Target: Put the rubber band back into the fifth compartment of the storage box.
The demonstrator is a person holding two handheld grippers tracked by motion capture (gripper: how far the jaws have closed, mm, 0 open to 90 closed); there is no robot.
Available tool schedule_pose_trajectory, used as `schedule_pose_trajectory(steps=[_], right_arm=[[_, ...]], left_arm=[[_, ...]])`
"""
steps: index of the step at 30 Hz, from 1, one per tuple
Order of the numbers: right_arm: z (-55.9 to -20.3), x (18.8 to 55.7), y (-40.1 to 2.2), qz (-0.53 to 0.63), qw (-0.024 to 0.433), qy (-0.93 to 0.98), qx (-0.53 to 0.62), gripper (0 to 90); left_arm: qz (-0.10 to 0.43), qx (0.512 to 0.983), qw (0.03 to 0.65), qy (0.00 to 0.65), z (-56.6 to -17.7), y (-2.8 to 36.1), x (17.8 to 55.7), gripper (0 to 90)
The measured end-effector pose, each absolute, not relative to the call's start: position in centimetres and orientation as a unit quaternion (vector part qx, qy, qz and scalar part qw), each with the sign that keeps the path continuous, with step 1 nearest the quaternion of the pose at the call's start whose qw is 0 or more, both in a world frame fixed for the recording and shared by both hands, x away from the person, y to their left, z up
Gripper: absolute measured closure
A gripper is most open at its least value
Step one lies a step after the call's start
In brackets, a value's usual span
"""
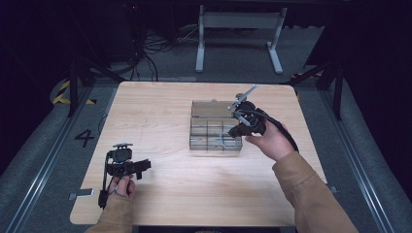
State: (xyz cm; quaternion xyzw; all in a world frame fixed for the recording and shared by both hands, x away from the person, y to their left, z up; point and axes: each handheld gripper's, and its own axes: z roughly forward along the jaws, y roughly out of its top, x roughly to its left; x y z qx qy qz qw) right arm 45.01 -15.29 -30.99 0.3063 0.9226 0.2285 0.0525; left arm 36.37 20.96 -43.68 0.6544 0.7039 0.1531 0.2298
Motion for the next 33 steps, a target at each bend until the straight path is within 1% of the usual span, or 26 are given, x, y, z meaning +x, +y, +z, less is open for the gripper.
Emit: schedule_pose_trajectory(steps=[7,18,33], right_arm=[[-30.3,45.7,-14.3,0.246,0.057,0.916,0.31,85.2],[-30.4,47.4,-12.8,0.248,0.064,0.913,0.316,85.1],[-32.0,50.3,-11.2,0.21,0.074,0.917,0.331,85.2]], left_arm=[[0.153,0.654,0.231,0.704,-43.7,20.9,36.4,16.1],[0.151,0.655,0.229,0.704,-43.7,20.9,36.4,16.1],[0.15,0.656,0.229,0.704,-43.8,20.9,36.4,16.1]])
